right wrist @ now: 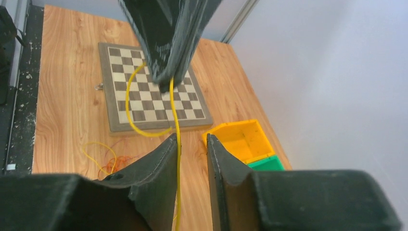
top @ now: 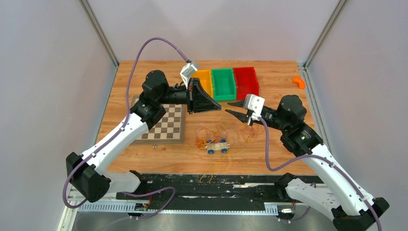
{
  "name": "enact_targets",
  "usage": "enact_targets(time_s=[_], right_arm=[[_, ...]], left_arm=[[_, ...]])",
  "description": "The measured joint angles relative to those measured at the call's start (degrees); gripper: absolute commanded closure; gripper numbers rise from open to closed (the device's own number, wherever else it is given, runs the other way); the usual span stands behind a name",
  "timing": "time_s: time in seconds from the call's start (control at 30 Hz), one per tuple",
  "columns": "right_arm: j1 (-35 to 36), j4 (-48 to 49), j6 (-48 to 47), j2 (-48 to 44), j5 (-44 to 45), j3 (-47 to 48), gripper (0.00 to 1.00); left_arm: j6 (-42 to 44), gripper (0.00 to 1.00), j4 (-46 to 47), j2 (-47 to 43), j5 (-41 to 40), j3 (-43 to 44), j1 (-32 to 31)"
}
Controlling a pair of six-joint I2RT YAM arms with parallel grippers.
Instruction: Untangle the cables
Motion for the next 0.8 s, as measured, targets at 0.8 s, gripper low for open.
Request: enact_targets(time_s=[0.8], right_arm=[[0.2, -7.4, 6.7, 0.0, 4.2, 5.6, 1.00]], left_arm=[[1.2, 0.88, -5.8, -5.2, -6.7, 3.7, 12.9]])
